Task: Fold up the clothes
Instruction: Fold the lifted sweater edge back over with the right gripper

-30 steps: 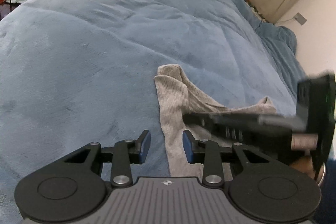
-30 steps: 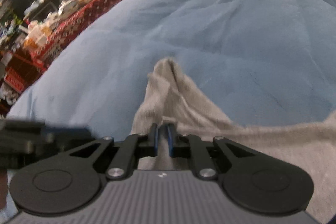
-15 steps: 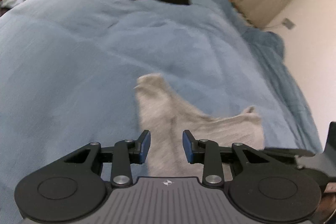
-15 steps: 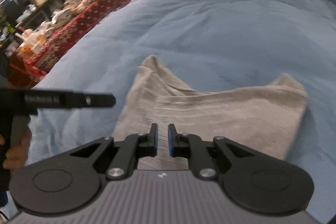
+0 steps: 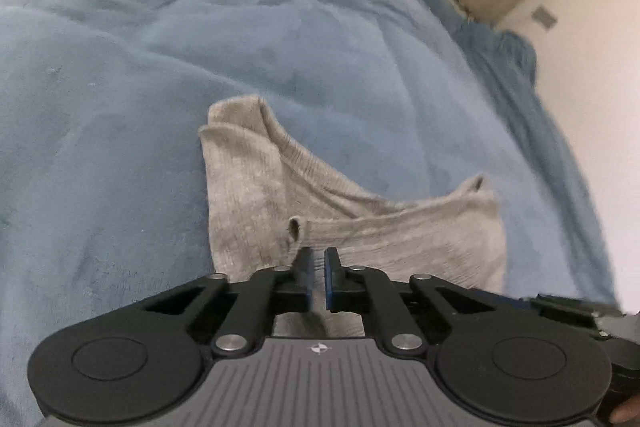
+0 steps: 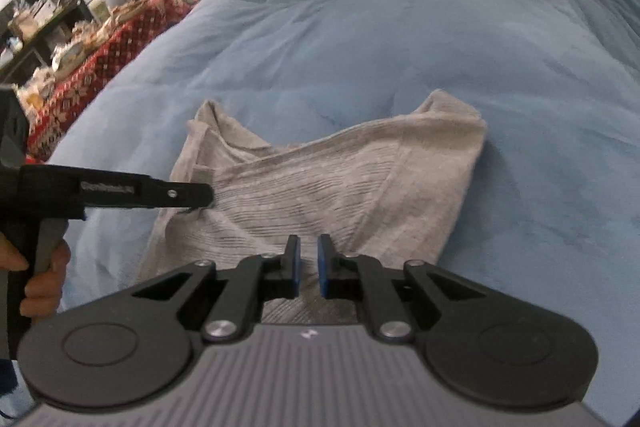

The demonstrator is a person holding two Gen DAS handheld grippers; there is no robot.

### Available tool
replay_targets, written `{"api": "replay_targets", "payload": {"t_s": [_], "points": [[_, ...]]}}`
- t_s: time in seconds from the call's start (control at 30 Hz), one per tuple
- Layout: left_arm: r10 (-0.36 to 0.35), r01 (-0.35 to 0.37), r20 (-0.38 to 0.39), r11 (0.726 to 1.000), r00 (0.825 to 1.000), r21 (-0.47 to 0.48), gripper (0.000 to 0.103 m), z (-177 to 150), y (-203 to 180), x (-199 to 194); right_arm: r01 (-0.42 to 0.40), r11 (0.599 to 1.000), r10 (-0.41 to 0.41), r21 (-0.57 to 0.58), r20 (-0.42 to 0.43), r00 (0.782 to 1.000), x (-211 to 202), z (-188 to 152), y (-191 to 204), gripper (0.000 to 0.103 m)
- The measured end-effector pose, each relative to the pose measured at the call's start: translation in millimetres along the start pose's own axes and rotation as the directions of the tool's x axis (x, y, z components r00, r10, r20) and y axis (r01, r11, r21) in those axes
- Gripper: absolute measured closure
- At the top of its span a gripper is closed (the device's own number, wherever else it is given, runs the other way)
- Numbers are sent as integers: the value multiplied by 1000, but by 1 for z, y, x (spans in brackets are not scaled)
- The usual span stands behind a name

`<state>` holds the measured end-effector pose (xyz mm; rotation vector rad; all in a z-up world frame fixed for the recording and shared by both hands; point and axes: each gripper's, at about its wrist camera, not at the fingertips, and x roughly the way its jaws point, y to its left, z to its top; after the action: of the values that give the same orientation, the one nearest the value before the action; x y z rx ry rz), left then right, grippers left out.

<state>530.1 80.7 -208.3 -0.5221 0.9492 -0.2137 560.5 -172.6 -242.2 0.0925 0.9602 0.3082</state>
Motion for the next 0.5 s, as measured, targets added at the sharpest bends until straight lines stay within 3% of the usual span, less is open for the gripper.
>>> {"api": "replay_targets", "payload": {"t_s": [0.13, 0.33, 0.5], "points": [[-70, 69, 6, 996, 998, 58, 97, 4, -24, -4, 24, 1000, -24, -3, 73, 997, -5, 24, -7, 92], [-50, 63, -73, 980, 996, 190, 97, -16, -53, 23, 101, 995, -101, 2, 8, 995, 52, 55, -28, 95], [-72, 87, -112, 986, 991, 139, 97, -31, -43, 24, 111, 994, -112, 14, 34, 993, 54, 62, -33, 98]]}}
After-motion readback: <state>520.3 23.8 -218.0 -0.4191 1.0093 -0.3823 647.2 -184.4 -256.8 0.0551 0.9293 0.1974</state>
